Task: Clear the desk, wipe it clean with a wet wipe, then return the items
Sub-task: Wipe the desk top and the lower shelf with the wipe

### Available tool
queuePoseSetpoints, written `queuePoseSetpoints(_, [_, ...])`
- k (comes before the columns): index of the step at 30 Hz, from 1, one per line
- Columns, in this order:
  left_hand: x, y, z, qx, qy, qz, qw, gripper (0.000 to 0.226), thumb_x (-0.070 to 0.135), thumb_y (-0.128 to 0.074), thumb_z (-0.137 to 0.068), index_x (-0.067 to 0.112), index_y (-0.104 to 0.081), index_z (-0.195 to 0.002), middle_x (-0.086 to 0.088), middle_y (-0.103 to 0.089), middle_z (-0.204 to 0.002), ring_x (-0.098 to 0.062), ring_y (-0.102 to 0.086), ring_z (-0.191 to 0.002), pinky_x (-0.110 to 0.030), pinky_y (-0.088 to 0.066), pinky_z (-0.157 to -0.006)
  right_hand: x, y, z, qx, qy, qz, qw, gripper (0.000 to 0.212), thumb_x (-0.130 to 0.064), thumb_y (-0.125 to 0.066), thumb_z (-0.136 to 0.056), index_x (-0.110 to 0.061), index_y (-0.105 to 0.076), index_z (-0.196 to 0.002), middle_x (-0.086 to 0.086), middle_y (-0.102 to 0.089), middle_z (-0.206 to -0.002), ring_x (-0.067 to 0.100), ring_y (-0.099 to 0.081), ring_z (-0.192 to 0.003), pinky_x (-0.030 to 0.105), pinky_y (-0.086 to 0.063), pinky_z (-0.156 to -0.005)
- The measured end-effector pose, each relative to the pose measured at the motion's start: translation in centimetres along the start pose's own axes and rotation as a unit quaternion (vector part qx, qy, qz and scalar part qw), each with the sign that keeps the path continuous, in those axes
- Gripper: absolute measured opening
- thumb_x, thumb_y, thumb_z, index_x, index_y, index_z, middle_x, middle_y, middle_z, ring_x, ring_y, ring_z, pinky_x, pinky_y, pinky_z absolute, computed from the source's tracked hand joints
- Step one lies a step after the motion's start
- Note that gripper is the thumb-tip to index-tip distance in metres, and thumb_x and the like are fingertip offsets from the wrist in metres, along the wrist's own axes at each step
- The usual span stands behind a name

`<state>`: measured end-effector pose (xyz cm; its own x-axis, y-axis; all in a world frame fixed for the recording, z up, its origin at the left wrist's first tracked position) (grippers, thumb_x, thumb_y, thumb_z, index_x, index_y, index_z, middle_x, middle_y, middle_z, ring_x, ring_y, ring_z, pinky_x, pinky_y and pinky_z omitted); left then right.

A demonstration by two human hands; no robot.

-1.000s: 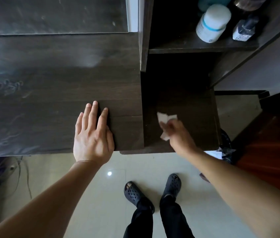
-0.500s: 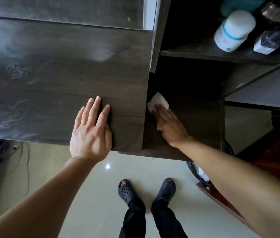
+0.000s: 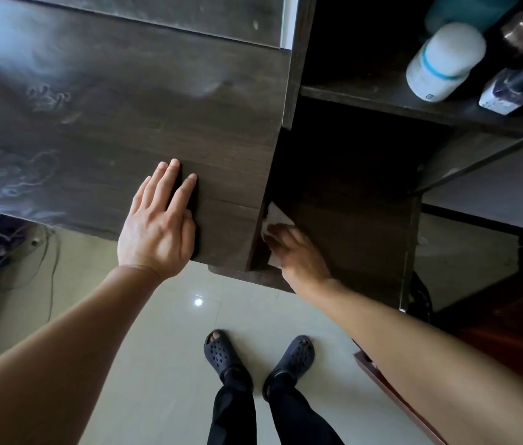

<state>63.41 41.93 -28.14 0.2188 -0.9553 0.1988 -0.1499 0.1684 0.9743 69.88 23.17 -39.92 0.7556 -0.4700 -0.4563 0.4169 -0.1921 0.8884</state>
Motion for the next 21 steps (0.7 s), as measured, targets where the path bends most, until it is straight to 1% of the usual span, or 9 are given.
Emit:
queuePoseSetpoints(2, [0.0,-0.1,0.1,0.004,0.006,0.001,1.000,0.054,0.015,-0.039,-0.087,0.001,-0.043,-0.138,-0.024,-0.031,-0.150,-0.038,-0.024,-0.141,-0.043,-0.016,-0.119,-1.0,-0.5,0.1,-0.001,-0.009,-0.008,1.000,0.043,-0.005,-0.051,-0.069,-0.001,-0.066,-0.110,0.020,-0.063,-0.116,0.041,-0.061,-0.104,0.041,-0.054,-0.087])
queuePoseSetpoints(4, [0.1,-0.1,0.2,0.004,0.010,0.006,1.000,0.054,0.016,-0.038,-0.087,0.001,-0.043,-0.138,-0.024,-0.030,-0.150,-0.039,-0.024,-0.141,-0.045,-0.018,-0.118,-2.1,-2.2,2.7,-0.061,0.045,-0.023,0.997,0.041,-0.006,-0.044,-0.080,-0.005,-0.063,-0.117,0.016,-0.060,-0.122,0.039,-0.056,-0.107,0.038,-0.049,-0.091])
queuePoseSetpoints(6, [0.1,0.0,0.3,0.008,0.012,0.011,1.000,0.053,0.015,-0.038,-0.087,0.000,-0.043,-0.138,-0.025,-0.030,-0.149,-0.040,-0.025,-0.141,-0.047,-0.019,-0.117,-0.5,-2.3,4.2,-0.091,0.061,-0.073,0.991,0.036,-0.005,-0.047,-0.088,-0.009,-0.061,-0.121,0.014,-0.058,-0.126,0.036,-0.052,-0.114,0.038,-0.044,-0.094])
queuePoseSetpoints(8, [0.1,0.0,0.2,0.010,0.014,0.010,1.000,0.053,0.016,-0.038,-0.087,0.000,-0.043,-0.138,-0.025,-0.031,-0.149,-0.040,-0.025,-0.141,-0.048,-0.019,-0.117,3.9,0.5,2.9,-0.031,-0.034,-0.128,0.991,0.022,-0.013,-0.054,-0.092,-0.016,-0.066,-0.110,0.006,-0.064,-0.116,0.024,-0.057,-0.112,0.033,-0.046,-0.093])
queuePoseSetpoints(10, [0.1,-0.1,0.2,0.011,0.013,0.011,1.000,0.054,0.016,-0.037,-0.087,0.000,-0.043,-0.138,-0.026,-0.031,-0.149,-0.040,-0.025,-0.141,-0.048,-0.020,-0.117,10.6,4.0,0.2,0.068,-0.183,-0.076,0.978,0.016,-0.027,-0.050,-0.096,-0.019,-0.062,-0.104,0.004,-0.063,-0.108,0.020,-0.059,-0.103,0.032,-0.046,-0.086])
queuePoseSetpoints(13, [0.0,-0.3,0.2,0.013,0.011,0.011,1.000,0.054,0.016,-0.038,-0.087,0.001,-0.043,-0.138,-0.026,-0.031,-0.149,-0.039,-0.025,-0.141,-0.048,-0.020,-0.116,15.6,6.1,-2.3,0.072,-0.316,-0.001,0.946,0.035,-0.026,-0.040,-0.100,-0.016,-0.046,-0.133,0.014,-0.042,-0.130,0.033,-0.044,-0.117,0.038,-0.040,-0.093])
queuePoseSetpoints(16, [0.0,-0.3,0.3,0.015,0.011,0.010,1.000,0.054,0.017,-0.039,-0.087,0.001,-0.043,-0.138,-0.025,-0.031,-0.149,-0.039,-0.024,-0.141,-0.047,-0.019,-0.117,10.3,3.0,-2.9,0.045,-0.240,0.012,0.970,0.042,-0.005,-0.041,-0.091,-0.012,-0.048,-0.132,0.021,-0.043,-0.126,0.038,-0.045,-0.113,0.040,-0.042,-0.092])
queuePoseSetpoints(19, [0.0,-0.2,0.3,0.011,0.014,0.010,1.000,0.054,0.017,-0.038,-0.087,0.001,-0.043,-0.139,-0.025,-0.030,-0.149,-0.039,-0.024,-0.141,-0.048,-0.019,-0.117,1.8,-1.2,-0.2,-0.038,-0.071,-0.003,0.997,0.046,-0.002,-0.048,-0.088,-0.014,-0.049,-0.133,0.018,-0.051,-0.121,0.035,-0.048,-0.109,0.039,-0.039,-0.088])
queuePoseSetpoints(21, [0.0,-0.2,0.2,0.007,0.017,0.012,1.000,0.055,0.018,-0.037,-0.087,0.001,-0.043,-0.139,-0.025,-0.030,-0.150,-0.040,-0.024,-0.141,-0.049,-0.020,-0.116,0.4,-1.1,2.2,-0.058,-0.010,-0.021,0.998,0.053,0.001,-0.060,-0.077,-0.013,-0.056,-0.128,0.019,-0.058,-0.108,0.038,-0.055,-0.094,0.041,-0.047,-0.076])
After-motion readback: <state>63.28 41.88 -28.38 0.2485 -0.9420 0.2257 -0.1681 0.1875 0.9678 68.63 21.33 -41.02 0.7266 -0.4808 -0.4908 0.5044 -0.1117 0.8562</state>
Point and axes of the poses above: each hand's wrist, its own z-axis away from the middle knuckle, its own y-axis out of the back of the hand, x = y × z, the point moved 6 cm from there along -z, towards the middle knuckle
